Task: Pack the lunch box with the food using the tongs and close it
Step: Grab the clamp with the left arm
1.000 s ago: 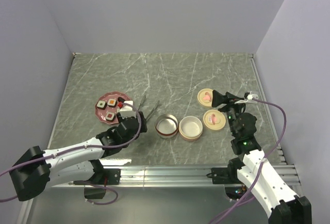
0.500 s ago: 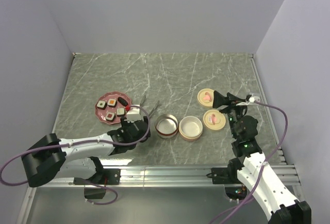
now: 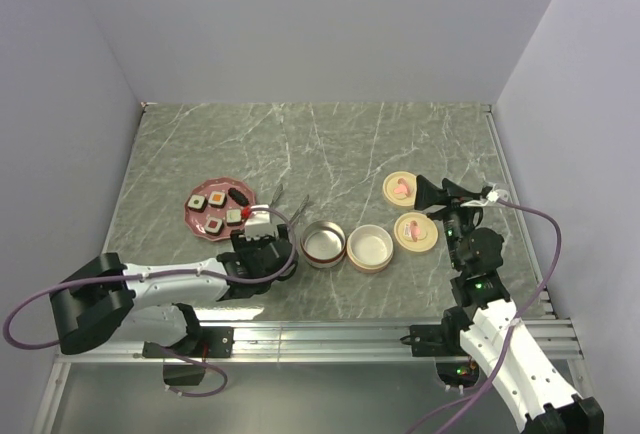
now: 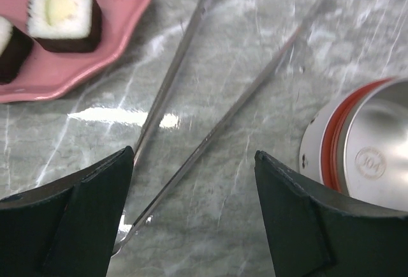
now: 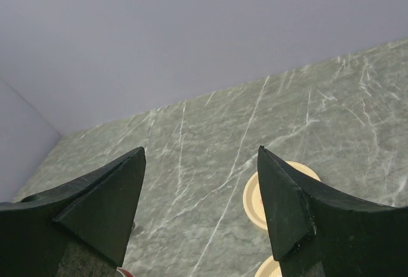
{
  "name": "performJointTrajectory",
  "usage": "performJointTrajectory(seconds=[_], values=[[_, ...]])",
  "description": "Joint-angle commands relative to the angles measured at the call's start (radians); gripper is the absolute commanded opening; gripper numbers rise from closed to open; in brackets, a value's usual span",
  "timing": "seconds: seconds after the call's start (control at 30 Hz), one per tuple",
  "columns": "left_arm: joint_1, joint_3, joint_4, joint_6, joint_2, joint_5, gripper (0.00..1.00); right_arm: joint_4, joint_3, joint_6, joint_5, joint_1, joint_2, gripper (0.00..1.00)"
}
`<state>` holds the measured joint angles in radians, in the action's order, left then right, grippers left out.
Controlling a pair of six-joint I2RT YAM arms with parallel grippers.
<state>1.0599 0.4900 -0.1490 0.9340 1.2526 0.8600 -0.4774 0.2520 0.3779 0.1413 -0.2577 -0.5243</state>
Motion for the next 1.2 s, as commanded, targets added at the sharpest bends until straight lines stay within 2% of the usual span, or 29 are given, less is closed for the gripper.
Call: performJointTrajectory(seconds=[0.0, 0.23, 0.53, 0.9, 1.03, 1.17], values=[[0.003, -0.013, 0.006, 0.061, -0.044, 0.079, 0.83, -0.015, -0.007, 0.001, 0.007, -0.003, 0.007, 0.78], [0.003, 0.042, -0.079, 0.129, 0.097, 0.085, 0.85, -0.001, -0.005, 0.004, 0.004, -0.003, 0.032, 0.78], [0.003, 0.07, -0.07, 0.117, 0.166, 0.068, 0.86, 0.0, -0.007, 0.006, 0.003, -0.005, 0.041, 0.78], [-0.034, 0.07, 0.112, 0.022, 0.286, -0.033, 0.81, 0.0, 0.0, 0.006, -0.006, -0.003, 0.023, 0.78], [-0.044, 0.041, 0.218, -0.021, 0.271, -0.099, 0.72, 0.002, 0.0, 0.004, -0.002, -0.005, 0.026, 0.78], [-0.043, 0.036, 0.262, -0.047, 0.278, -0.154, 0.68, -0.001, 0.003, 0.004, -0.002, -0.005, 0.015, 0.78]])
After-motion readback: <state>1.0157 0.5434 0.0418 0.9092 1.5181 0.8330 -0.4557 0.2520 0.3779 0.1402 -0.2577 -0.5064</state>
